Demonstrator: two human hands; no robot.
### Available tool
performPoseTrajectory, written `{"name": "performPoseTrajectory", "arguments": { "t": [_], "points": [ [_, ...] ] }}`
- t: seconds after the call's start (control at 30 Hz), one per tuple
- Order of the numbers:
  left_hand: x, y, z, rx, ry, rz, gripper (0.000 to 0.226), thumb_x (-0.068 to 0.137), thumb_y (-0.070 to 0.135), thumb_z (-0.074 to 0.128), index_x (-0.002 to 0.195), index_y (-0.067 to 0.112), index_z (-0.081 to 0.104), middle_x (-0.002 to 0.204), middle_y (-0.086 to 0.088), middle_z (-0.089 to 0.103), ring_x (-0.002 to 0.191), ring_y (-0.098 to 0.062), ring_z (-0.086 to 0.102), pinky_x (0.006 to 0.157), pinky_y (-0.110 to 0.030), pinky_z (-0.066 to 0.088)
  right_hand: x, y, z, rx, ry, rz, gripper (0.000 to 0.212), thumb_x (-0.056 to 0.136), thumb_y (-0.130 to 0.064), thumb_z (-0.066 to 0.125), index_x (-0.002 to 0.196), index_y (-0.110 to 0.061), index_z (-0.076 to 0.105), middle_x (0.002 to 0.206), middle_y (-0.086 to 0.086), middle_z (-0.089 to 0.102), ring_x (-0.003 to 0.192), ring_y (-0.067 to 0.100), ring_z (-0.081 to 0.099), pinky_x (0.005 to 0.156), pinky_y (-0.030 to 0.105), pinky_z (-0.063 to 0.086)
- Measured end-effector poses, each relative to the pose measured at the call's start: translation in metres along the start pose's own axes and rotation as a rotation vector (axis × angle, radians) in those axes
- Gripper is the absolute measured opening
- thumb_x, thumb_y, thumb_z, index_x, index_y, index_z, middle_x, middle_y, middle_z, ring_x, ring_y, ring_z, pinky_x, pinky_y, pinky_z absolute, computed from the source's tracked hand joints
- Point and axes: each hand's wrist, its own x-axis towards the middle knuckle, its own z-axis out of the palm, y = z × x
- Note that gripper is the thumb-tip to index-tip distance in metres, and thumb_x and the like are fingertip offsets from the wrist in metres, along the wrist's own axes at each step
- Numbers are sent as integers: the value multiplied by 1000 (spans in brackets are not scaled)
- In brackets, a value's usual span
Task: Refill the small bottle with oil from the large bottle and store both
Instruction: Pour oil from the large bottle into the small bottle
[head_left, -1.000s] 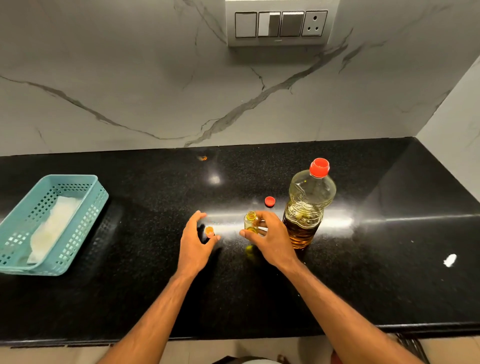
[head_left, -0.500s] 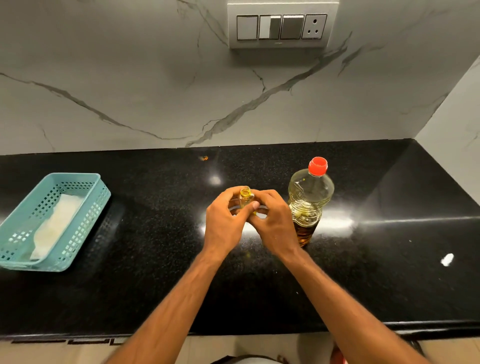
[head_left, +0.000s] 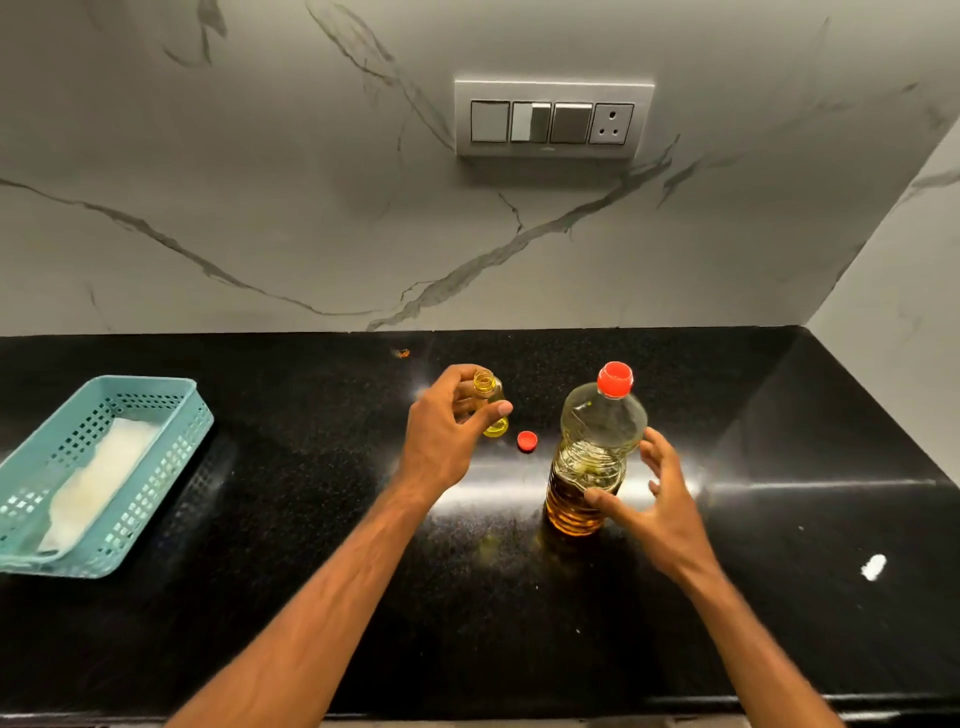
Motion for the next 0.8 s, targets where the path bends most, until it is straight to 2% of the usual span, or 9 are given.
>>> {"name": "performPoseTrajectory", "arguments": {
  "t": [0.07, 0.17, 0.27, 0.4, 0.53, 0.67, 0.8],
  "points": [
    [3, -1, 2, 11, -31, -1, 34, 80, 15, 76, 109, 15, 59, 93, 11, 66, 83, 16, 62, 68, -2, 47, 7, -3, 11, 34, -29, -44, 101, 53, -63, 80, 139, -34, 33, 135, -14, 48, 124, -2, 46, 99, 14, 37],
    [5, -5, 3, 25, -41, -16, 38, 76, 20, 79, 110, 17, 61, 96, 7, 69, 84, 10, 65, 71, -5, 49, 14, -12, 25, 55, 34, -89, 92, 56, -61, 79, 133, -30, 39, 127, -10, 55, 116, 1, 54, 95, 21, 45],
    [3, -9, 6, 51, -36, -21, 42, 75, 23, 80, 113, 15, 65, 98, 6, 70, 87, 3, 67, 74, -5, 50, 21, -21, 34, 78, 122, -106, 79, 59, -55, 81, 124, -31, 43, 118, -12, 58, 109, -2, 57, 89, 18, 48],
    [-3, -10, 11, 10, -49, -35, 36, 73, 21, 81, 107, 21, 68, 92, 12, 70, 83, 11, 66, 74, -6, 50, 28, -24, 41, 101, 172, -124, 75, 57, -57, 78, 118, -26, 47, 113, -7, 61, 104, 3, 60, 85, 17, 49],
    [-5, -8, 15, -29, -39, -58, 28, 78, 24, 77, 103, 28, 65, 93, 15, 70, 86, 10, 66, 75, -7, 51, 29, -24, 45, 71, 223, -154, 67, 59, -53, 76, 113, -25, 48, 109, -6, 62, 98, 5, 62, 83, 25, 52],
    [-6, -8, 13, -52, -55, -63, 33, 79, 27, 76, 109, 29, 64, 100, 14, 70, 96, 0, 67, 84, -17, 54, 34, -29, 36, -93, 200, -323, 63, 62, -43, 79, 114, -24, 48, 108, -6, 59, 96, 11, 60, 78, 25, 52],
    [-8, -3, 8, -46, -69, -20, 35, 78, 26, 77, 109, 30, 63, 96, 16, 69, 90, 4, 67, 79, -11, 52, 51, -39, 12, -357, 143, -507, 74, 60, -27, 86, 123, -13, 49, 110, 4, 59, 96, 19, 57, 79, 30, 50]
  ]
}}
